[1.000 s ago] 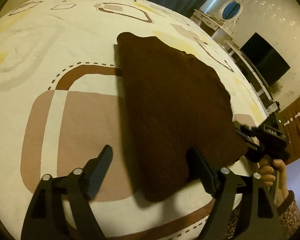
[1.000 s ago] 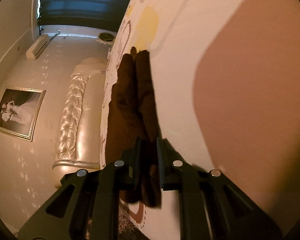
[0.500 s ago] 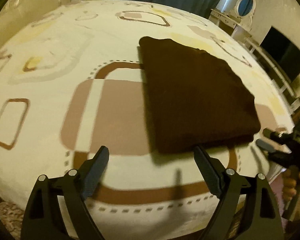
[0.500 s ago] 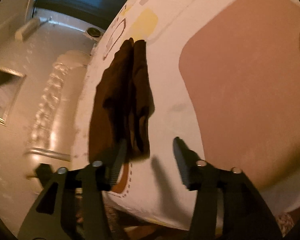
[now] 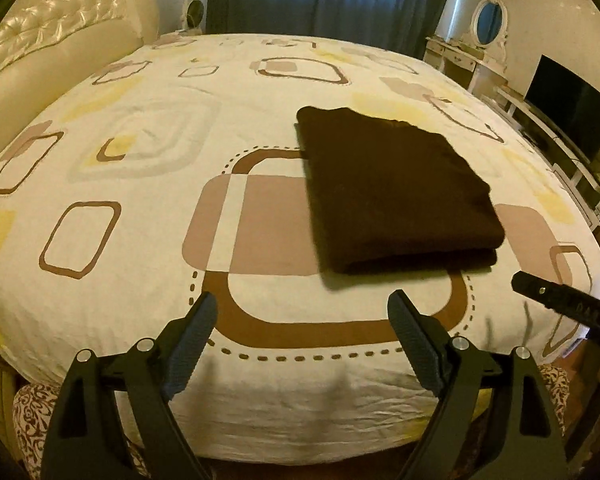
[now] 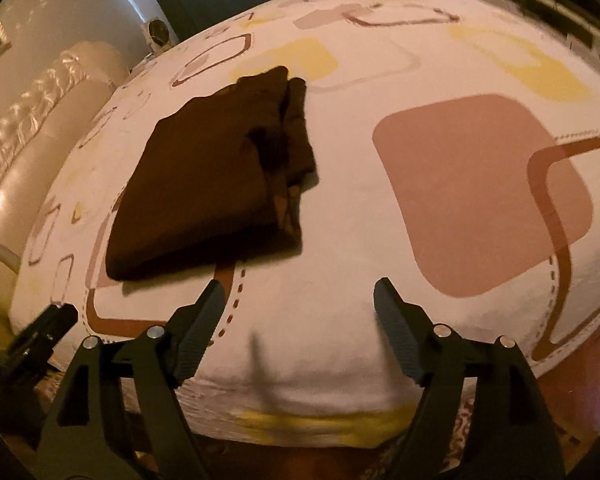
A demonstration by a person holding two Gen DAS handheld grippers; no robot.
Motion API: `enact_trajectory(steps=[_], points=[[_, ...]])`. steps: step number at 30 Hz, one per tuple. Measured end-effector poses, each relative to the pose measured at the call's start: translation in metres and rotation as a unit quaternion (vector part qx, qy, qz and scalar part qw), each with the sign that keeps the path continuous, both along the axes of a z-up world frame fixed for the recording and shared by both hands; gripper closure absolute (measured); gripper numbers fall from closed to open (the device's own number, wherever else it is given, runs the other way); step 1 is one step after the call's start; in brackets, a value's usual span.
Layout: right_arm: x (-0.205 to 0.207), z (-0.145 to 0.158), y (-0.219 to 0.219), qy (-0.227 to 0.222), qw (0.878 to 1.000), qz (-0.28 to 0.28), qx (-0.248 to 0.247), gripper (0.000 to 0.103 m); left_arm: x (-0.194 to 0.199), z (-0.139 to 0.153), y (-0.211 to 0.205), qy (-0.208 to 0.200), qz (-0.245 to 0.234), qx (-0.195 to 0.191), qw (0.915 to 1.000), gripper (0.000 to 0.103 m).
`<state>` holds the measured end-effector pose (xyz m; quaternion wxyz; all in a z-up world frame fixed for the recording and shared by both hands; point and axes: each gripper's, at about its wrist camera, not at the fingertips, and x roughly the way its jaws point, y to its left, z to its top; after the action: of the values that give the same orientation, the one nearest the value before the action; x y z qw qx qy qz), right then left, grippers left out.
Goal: Fold small clothes
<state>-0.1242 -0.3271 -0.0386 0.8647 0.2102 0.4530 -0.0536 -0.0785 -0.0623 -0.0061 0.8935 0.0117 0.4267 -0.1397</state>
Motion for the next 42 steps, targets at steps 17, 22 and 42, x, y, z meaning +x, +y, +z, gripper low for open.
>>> enact_trajectory(steps=[17, 22, 42], points=[[-0.003, 0.009, 0.039, -0.038, 0.997, 0.021, -0.066, 0.019, -0.013, 0.006, -0.008, -0.024, 0.007, 0.023, 0.9994, 0.017], [-0.003, 0.005, 0.04, -0.034, 0.997, 0.022, -0.063, 0.019, -0.012, 0.005, -0.008, -0.022, 0.008, 0.025, 0.9994, 0.017], [-0.004, -0.002, 0.046, -0.025, 0.998, 0.027, -0.055, 0.019, -0.012, -0.001, -0.009, -0.01, 0.008, 0.031, 0.9994, 0.017]])
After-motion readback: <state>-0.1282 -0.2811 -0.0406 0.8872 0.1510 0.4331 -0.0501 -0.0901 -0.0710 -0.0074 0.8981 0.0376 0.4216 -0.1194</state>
